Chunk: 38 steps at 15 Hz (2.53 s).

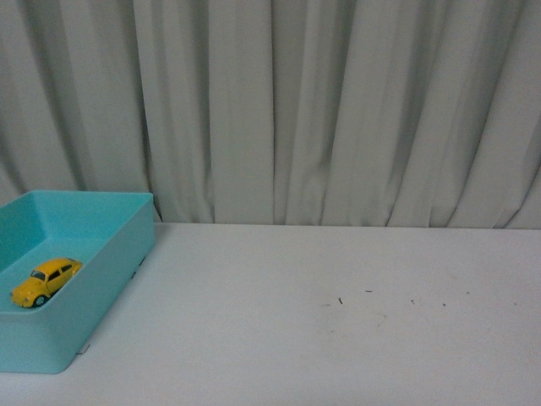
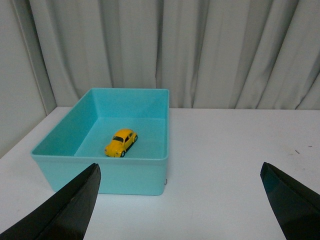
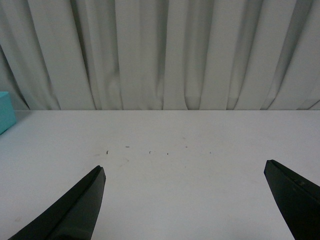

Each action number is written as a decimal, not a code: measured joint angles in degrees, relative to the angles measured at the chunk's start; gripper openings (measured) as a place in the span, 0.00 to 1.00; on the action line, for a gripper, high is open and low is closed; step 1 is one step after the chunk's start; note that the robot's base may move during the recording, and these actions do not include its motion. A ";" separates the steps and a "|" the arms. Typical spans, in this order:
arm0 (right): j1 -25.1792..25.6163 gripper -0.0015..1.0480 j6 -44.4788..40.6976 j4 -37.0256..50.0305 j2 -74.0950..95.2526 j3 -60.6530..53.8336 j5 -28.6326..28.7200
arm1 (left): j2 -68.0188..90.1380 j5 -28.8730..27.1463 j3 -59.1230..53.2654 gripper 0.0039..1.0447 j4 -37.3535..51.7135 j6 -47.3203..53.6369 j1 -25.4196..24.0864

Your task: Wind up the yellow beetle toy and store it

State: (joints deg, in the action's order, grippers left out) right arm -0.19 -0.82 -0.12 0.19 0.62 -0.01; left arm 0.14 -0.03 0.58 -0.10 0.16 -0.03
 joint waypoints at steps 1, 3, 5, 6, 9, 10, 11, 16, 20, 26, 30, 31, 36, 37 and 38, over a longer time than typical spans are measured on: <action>0.00 0.94 0.00 0.13 0.00 0.00 0.00 | 0.00 0.04 0.00 0.94 -0.02 0.02 0.00; 0.00 0.94 0.00 -0.07 0.02 0.00 0.00 | 0.00 -0.07 0.00 0.94 -0.04 0.00 0.00; 0.00 0.94 0.02 -0.09 0.00 0.00 -0.04 | 0.00 0.02 0.00 0.94 0.02 0.00 0.00; 0.00 0.94 0.02 -0.02 0.00 0.00 0.00 | 0.00 -0.07 0.00 0.94 -0.07 0.00 0.00; 0.00 0.94 0.00 -0.09 0.00 0.00 0.02 | 0.00 0.00 0.00 0.94 -0.17 -0.02 0.00; 0.00 0.94 0.11 -0.07 0.00 0.00 -0.02 | 0.00 0.02 0.00 0.94 -0.13 0.00 0.00; 0.00 0.94 0.17 0.00 0.00 0.00 0.00 | 0.00 -0.02 0.00 0.94 -0.11 0.00 0.00; 0.00 0.94 0.17 -0.04 0.00 0.00 -0.02 | 0.02 0.04 0.00 0.94 -0.13 0.00 0.00; 0.00 0.94 0.22 -0.04 0.00 0.00 -0.02 | 0.02 0.00 0.00 0.94 -0.11 0.00 0.00; 0.00 0.94 0.24 -0.22 0.00 0.00 -0.02 | 0.00 0.00 0.00 0.94 -0.20 0.00 0.00; 0.00 0.94 0.22 -0.15 0.00 0.00 -0.02 | 0.00 0.00 0.00 0.94 -0.13 0.00 0.00; 0.00 0.94 0.22 -0.15 0.00 0.00 0.00 | 0.00 0.00 0.00 0.94 -0.13 0.00 0.00; 0.00 0.94 0.22 -0.13 0.00 0.00 0.00 | 0.00 0.00 0.00 0.94 -0.13 0.00 0.00; 0.00 0.94 0.22 -0.13 0.00 0.00 0.00 | 0.00 0.00 0.00 0.94 -0.13 0.00 0.00; 0.00 0.94 0.22 -0.13 0.00 0.00 0.00 | 0.00 0.02 0.00 0.94 -0.13 0.00 0.00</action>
State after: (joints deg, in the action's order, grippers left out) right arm -0.19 -0.60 -0.25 0.19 0.62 -0.01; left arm 0.14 -0.01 0.58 -0.23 0.16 -0.03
